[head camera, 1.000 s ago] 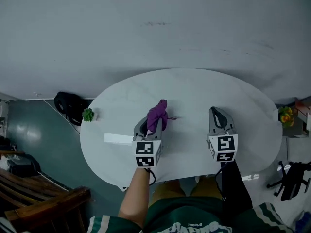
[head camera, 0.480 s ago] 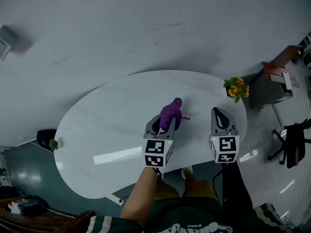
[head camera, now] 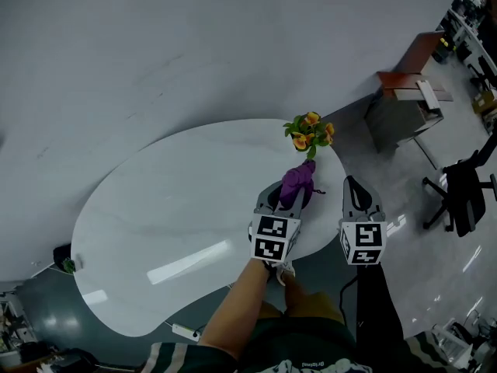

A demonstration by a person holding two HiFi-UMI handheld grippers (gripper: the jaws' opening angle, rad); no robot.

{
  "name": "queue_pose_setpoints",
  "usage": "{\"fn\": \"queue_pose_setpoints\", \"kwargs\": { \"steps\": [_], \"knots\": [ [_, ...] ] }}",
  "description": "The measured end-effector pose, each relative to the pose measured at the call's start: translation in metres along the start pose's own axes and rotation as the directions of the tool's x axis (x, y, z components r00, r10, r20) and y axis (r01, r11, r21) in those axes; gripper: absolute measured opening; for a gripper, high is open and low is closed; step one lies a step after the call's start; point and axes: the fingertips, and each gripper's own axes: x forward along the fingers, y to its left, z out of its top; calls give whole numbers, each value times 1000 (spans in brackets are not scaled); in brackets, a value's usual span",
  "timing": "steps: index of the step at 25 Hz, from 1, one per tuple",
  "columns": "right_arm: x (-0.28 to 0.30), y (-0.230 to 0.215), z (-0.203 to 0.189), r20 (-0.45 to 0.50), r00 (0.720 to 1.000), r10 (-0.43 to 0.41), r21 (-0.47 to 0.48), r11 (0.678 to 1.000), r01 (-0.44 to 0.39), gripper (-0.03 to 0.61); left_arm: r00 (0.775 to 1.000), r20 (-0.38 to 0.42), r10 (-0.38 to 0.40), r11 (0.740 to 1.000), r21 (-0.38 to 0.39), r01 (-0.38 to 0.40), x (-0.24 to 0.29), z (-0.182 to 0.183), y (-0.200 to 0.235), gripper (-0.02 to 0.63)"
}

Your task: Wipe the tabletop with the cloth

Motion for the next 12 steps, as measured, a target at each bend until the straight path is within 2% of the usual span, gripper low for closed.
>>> {"fn": "queue_pose_setpoints", "kwargs": {
  "steps": [4,7,12],
  "knots": [
    [-10,-29,-17,-21,999,-38,25,999,39,3,997,-70,-17,1000,-2,17,42,-17,-26,130],
    [-14,-38,-24,-34,998,-47,38,998,48,3,988,-154,5,999,41,2,59,-35,-34,127],
    [-8,-22,-32,-50,999,-11,40,999,13,3,986,-161,47,998,38,-42,50,-46,-19,123]
  ]
}}
